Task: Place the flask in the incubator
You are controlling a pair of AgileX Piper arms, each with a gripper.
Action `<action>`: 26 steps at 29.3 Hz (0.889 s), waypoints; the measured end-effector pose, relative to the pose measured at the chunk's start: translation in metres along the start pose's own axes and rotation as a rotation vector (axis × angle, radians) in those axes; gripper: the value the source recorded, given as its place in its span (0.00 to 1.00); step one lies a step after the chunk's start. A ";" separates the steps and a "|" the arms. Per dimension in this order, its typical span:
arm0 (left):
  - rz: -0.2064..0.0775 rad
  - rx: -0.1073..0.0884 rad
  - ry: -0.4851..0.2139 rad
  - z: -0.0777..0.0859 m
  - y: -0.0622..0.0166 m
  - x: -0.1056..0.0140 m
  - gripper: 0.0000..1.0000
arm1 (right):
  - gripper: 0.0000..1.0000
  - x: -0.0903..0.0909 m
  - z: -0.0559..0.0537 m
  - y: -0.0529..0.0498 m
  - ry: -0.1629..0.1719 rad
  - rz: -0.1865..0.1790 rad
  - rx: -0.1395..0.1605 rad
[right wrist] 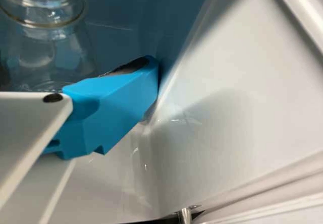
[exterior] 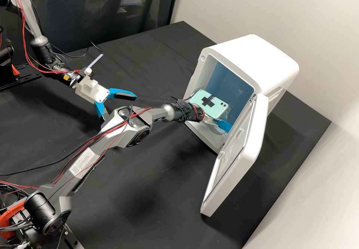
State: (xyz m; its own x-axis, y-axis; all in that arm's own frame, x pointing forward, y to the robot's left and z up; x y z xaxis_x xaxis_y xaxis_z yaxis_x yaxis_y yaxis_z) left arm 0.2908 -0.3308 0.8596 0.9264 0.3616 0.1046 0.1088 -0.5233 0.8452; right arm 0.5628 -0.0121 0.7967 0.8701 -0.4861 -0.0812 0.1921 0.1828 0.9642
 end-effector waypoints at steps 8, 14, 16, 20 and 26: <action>0.000 0.000 0.000 0.000 0.0000 0.000 1.00 | 1.00 0.000 0.001 0.001 0.002 -0.001 0.001; 0.012 0.001 -0.001 0.000 0.0035 -0.001 1.00 | 1.00 0.001 0.008 -0.004 0.010 -0.011 0.029; 0.014 0.001 0.000 0.000 0.0043 -0.001 1.00 | 1.00 -0.002 0.012 -0.004 0.017 -0.013 0.052; 0.015 0.000 0.005 -0.002 0.0046 -0.001 1.00 | 1.00 -0.014 0.022 -0.003 0.044 -0.018 0.104; 0.016 -0.001 0.010 -0.003 0.0048 -0.001 1.00 | 1.00 -0.032 0.033 -0.006 0.093 -0.044 0.147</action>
State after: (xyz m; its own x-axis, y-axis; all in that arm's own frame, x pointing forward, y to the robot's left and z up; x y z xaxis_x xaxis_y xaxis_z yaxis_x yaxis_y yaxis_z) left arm 0.2888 -0.3312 0.8653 0.9246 0.3606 0.1232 0.0937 -0.5287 0.8436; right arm 0.5191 -0.0263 0.8014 0.9018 -0.4089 -0.1401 0.1682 0.0334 0.9852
